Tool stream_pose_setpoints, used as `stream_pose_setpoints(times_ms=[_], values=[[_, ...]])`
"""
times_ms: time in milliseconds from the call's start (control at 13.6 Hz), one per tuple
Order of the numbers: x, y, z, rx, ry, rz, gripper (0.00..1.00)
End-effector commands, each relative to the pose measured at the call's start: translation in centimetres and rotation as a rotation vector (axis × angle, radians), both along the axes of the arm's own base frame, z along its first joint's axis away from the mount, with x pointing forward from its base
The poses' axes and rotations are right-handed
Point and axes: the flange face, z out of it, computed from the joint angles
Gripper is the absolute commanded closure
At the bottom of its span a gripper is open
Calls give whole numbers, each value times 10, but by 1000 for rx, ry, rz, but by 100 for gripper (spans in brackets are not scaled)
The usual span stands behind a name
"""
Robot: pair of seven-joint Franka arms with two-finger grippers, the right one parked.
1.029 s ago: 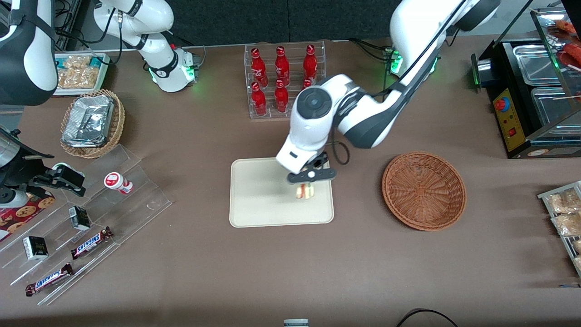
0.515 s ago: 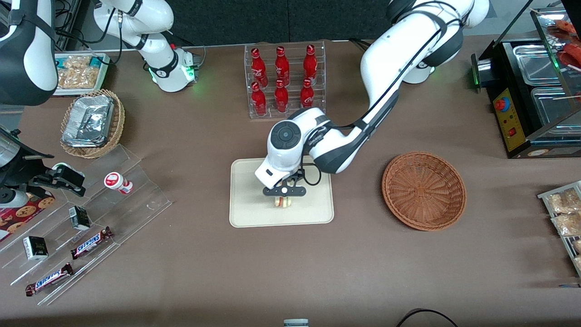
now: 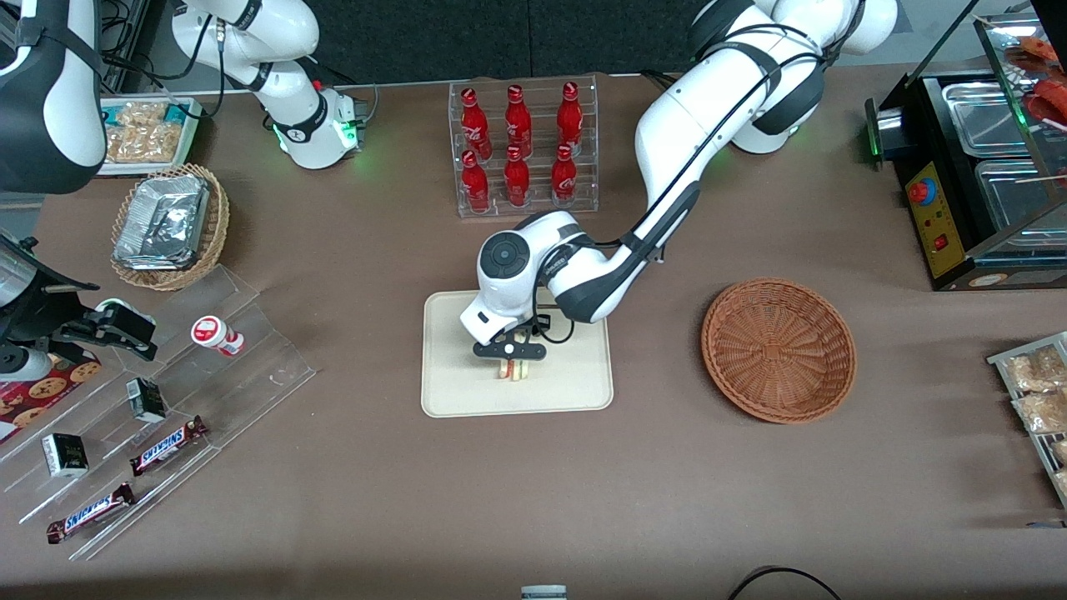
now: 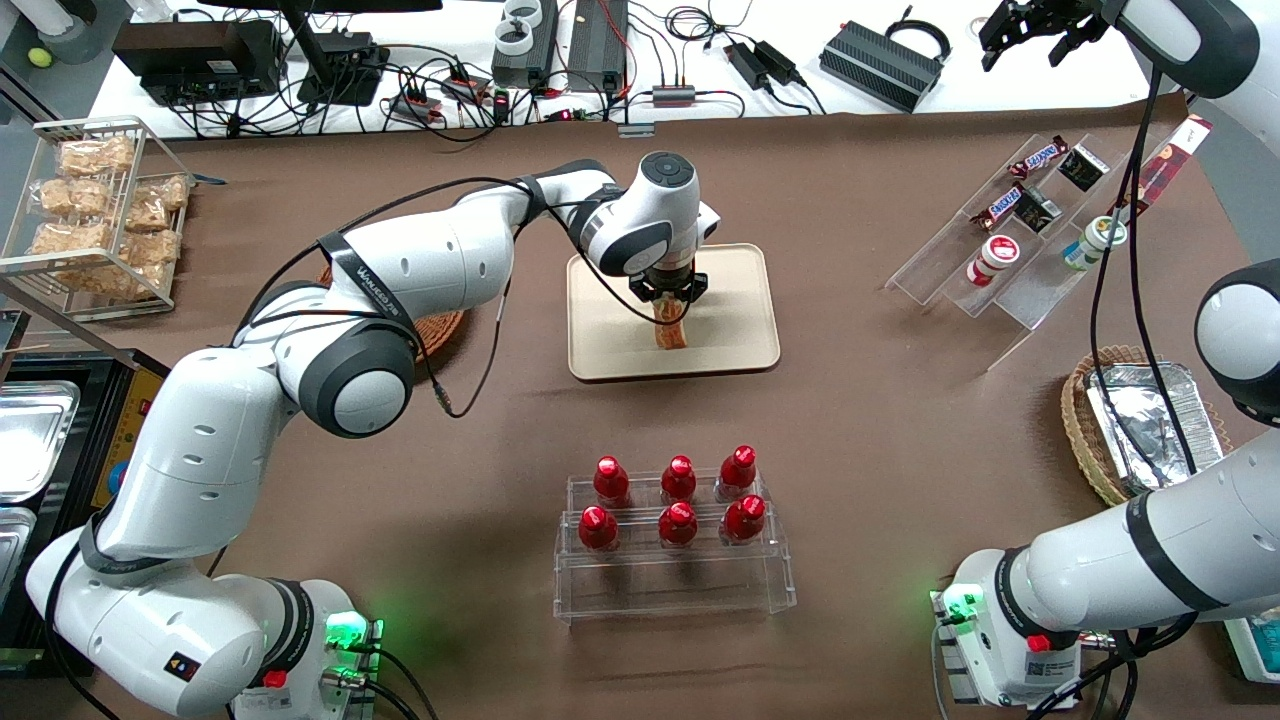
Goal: Place sandwich from basket to tray
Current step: 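Set the sandwich upright on the tray and open the left gripper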
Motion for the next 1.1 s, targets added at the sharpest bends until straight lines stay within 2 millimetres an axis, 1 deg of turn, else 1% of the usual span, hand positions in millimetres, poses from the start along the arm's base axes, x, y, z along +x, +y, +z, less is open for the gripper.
stream_pose_setpoints(times_ms=[0, 74, 147, 221, 368, 441, 515, 662, 735, 809, 882, 956, 1029], values=[[6, -5, -5, -7, -23, -12, 47], [7, -4, -4, -8, -26, -11, 15], [8, -4, -2, -10, -28, -6, 1], [12, -1, 2, -13, -30, 1, 0], [19, 6, 16, -24, -26, 22, 0], [34, 18, 35, -53, -17, 69, 0], [47, 30, 63, -89, -8, 107, 0], [71, 67, 106, -97, 20, 133, 0], [77, 84, 129, -108, 52, 117, 0], [90, 112, 151, -131, 95, 126, 0], [95, 135, 168, -139, 129, 118, 0], [96, 161, 188, -136, 127, 104, 0], [92, 187, 201, -116, 114, 97, 0]])
